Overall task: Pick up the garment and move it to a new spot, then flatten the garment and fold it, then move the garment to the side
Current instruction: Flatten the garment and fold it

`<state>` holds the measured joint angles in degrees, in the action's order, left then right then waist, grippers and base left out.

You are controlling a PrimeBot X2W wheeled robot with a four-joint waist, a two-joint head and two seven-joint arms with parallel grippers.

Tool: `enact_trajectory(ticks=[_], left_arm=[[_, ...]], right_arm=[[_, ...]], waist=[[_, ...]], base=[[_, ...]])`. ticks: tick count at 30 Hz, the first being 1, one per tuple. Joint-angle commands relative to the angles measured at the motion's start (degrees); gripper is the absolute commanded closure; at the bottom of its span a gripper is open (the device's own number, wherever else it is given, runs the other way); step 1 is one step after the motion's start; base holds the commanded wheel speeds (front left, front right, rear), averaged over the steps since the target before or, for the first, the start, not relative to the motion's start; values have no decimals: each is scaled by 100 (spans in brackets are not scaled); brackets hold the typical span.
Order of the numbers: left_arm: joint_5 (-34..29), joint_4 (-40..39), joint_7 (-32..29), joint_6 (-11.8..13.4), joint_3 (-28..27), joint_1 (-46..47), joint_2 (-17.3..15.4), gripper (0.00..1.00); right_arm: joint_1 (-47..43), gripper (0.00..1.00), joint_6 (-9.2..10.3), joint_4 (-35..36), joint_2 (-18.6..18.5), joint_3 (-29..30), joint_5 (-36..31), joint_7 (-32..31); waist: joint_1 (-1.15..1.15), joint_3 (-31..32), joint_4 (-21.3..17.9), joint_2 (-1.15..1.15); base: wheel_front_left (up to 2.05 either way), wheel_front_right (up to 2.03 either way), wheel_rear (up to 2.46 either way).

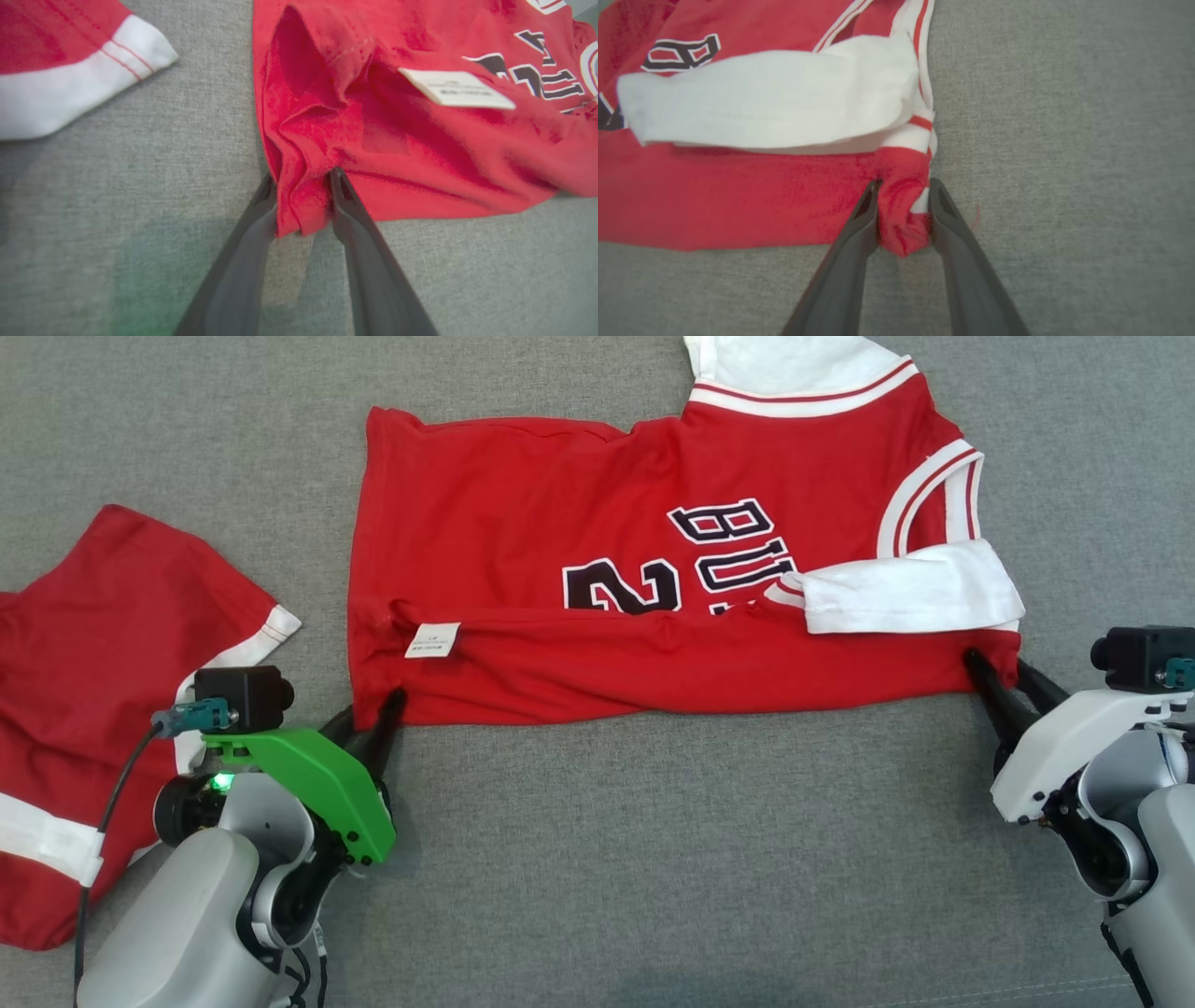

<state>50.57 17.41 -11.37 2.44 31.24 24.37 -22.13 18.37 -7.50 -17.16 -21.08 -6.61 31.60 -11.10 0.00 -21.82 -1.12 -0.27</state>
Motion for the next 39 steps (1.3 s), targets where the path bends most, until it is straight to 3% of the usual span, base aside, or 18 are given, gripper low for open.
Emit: enact_trajectory(ticks=[1,9,16,22,31,32,33,34,39], left_arm=[[59,146,-140,-55,157,-108,122,100],[195,-284,-225,-165,-20,-86,-182,100],[416,-1429,-421,52,-197,-581,-585,100],[558,-2211,-375,332,-301,-1396,-836,100],[727,-2482,-8,640,-365,-2393,-760,96],[701,-2451,48,664,-360,-2434,-715,62],[692,-2416,97,681,-344,-2483,-670,0],[716,-2391,151,675,-343,-2522,-618,0],[712,-2357,424,749,-473,-2617,-521,0]], right_arm=[[54,100,2,-46,-39,-55,58,-41],[325,100,4,337,-679,-374,1005,-584],[149,100,4,884,-1358,-240,1710,-1489],[-437,100,5,1096,-1494,158,1837,-1906],[-1384,100,6,1290,-1245,568,1680,-1955],[-1433,82,6,1253,-1192,558,1596,-1889],[-1454,52,6,1210,-1125,529,1521,-1825],[-1449,0,6,1183,-1092,504,1440,-1756],[-1238,0,3,1111,-998,509,1288,-1563]], waist=[[0,2,8,27],[0,193,-15,27],[0,321,-34,27],[0,359,-42,27],[0,302,-74,27],[0,293,-78,27],[0,289,-81,27],[0,290,-87,27],[0,282,-96,27]], base=[[0,0,0],[0,0,0],[0,0,0],[0,0,0],[0,0,0],[0,0,0],[0,0,0],[0,0,0],[0,0,0]])
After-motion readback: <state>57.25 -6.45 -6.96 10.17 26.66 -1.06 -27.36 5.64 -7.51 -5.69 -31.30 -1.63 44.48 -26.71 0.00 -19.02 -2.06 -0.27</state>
